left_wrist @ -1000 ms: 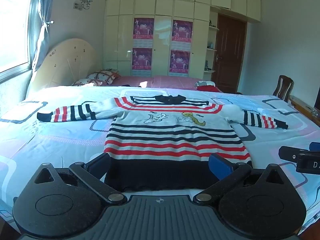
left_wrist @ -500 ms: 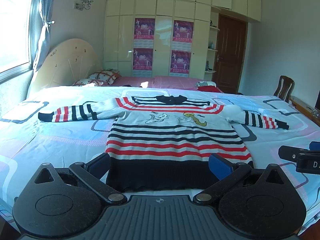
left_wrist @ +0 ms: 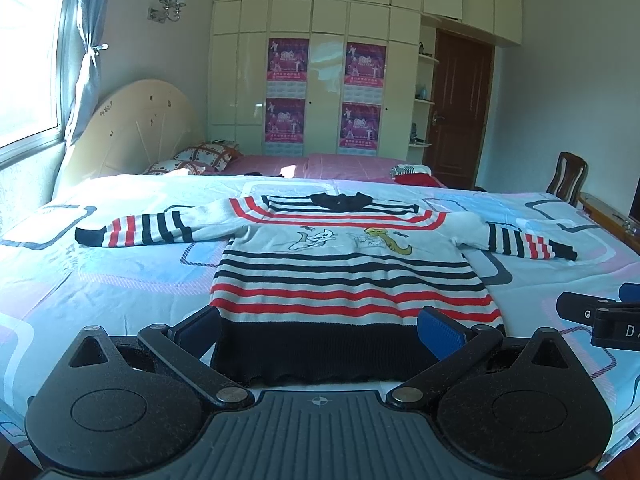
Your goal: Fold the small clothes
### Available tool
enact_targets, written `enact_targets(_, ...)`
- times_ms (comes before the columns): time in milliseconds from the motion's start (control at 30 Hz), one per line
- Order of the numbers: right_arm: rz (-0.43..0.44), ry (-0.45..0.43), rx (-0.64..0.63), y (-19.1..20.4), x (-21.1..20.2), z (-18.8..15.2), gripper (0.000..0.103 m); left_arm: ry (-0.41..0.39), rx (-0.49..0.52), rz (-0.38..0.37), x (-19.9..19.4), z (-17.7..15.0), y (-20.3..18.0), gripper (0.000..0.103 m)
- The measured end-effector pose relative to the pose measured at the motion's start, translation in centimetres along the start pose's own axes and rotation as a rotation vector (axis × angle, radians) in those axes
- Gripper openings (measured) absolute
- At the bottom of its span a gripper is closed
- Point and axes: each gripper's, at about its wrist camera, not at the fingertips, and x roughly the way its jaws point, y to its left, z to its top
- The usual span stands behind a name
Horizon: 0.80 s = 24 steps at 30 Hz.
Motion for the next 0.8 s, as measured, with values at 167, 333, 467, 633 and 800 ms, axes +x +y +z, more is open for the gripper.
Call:
enact_targets(167, 0.0, -0.001, -0.001, -0.11, 0.02, -0.08, 0.102, -0.005, 0.001, 0.0, -0.16, 0.06, -0.11, 0.103)
enact_targets(333, 0.001, -0.002, 0.0, 0.09, -0.02, 0.13, 0.102, -0.005, 0.003, 0.003, -0.24, 0.07, -0.16, 0.103)
enact_targets(467, 0.001, -0.003, -0.002, 0.06, -0.05, 0.2, 0.102, -0.006, 0.002, 0.004, -0.24, 0.14, -0.15, 0.103)
enact_targets(633, 0.0, -0.005, -0.002, 0.09, -0.06, 0.16, 0.102, -0.008, 0.002, 0.005, -0.31, 0.15, -0.17, 0.103)
enact_targets(800, 0.001, -0.006, -0.004, 0.18, -0.16, 0.37, 0.102, -0.011, 0.002, 0.005, -0.38, 0.21, -0.15, 0.103)
